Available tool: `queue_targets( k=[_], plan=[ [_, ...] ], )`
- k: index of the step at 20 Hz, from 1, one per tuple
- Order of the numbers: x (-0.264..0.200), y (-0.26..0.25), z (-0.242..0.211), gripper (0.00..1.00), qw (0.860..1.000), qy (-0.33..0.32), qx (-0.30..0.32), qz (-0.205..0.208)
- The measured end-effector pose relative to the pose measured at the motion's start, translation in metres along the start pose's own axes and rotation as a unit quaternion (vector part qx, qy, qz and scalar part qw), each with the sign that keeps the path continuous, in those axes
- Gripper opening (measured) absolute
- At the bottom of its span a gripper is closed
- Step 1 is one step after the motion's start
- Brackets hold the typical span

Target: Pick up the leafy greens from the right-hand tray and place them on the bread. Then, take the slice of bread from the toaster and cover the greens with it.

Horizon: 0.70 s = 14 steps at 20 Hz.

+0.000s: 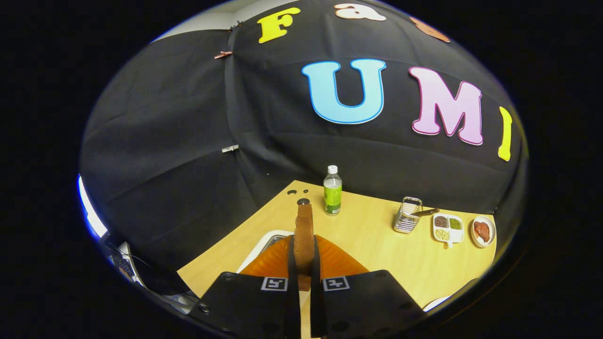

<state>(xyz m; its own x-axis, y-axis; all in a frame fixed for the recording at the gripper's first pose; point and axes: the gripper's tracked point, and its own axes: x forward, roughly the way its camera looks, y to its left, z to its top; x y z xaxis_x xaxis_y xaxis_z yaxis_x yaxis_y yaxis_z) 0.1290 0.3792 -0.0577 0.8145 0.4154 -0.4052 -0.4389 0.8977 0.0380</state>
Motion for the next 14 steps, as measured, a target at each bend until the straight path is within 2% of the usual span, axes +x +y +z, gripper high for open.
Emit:
queue_targets(
  k=[10,14],
  plan=[
    [-0.037,-0.088,-0.064,0.12,0.996,0.045,0.063,-0.042],
    [-0.045,-0.11,-0.099,0.12,0.989,0.074,0.121,-0.047]
  ],
)
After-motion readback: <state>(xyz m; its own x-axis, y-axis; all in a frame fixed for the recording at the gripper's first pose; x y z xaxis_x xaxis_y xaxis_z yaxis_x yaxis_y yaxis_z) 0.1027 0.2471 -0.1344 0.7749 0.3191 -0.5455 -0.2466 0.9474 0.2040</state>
